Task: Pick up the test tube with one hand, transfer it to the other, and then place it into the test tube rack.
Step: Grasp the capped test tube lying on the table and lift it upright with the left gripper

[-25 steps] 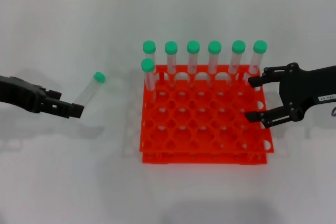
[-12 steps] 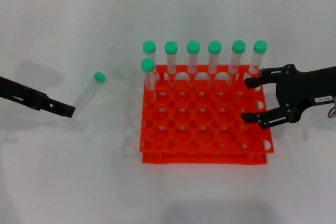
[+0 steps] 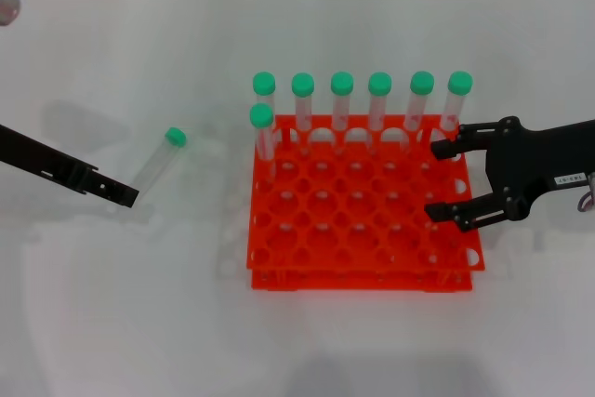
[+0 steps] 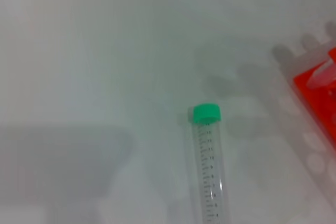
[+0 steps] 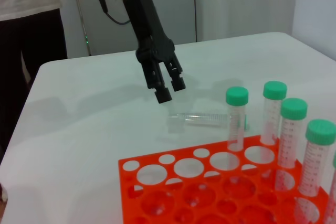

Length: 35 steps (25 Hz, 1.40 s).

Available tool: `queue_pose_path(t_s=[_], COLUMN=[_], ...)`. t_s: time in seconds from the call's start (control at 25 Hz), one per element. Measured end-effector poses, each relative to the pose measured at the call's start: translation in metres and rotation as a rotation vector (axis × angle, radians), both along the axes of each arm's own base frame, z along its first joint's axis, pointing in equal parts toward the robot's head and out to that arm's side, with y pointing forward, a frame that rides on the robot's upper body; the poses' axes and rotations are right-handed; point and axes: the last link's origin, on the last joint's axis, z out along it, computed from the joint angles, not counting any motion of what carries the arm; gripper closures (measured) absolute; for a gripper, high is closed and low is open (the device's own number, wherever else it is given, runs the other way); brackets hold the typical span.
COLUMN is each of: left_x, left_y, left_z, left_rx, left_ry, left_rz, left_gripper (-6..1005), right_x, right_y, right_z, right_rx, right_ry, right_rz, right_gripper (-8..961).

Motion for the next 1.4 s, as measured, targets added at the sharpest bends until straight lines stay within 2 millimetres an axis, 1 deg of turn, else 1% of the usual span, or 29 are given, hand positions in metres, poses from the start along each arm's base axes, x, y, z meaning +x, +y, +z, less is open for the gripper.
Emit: queue_pose_path(t_s=[0.56, 1.0, 1.4], left_x=[-0.002, 0.000, -0.003], left_y=[0.009, 0.014, 0.015], left_z=[-0.012, -0.032, -0.035], left_rx=[0.015, -0.030, -0.033], left_ry=[0.016, 0.007, 0.040], left_rz=[-0.011, -0.009, 0.002], left_gripper=[196, 205, 213], right_x=[-0.003, -0.003, -0.002], right_y=[-0.001, 0.000, -0.001], right_z=[-0.003, -0.005, -0.006], right_rx=[-0.008, -0.003, 0.000], right_ry=[0.008, 0.008, 0.007], right_rz=[0.012, 0.014, 0.013], right_gripper=[112, 112, 113])
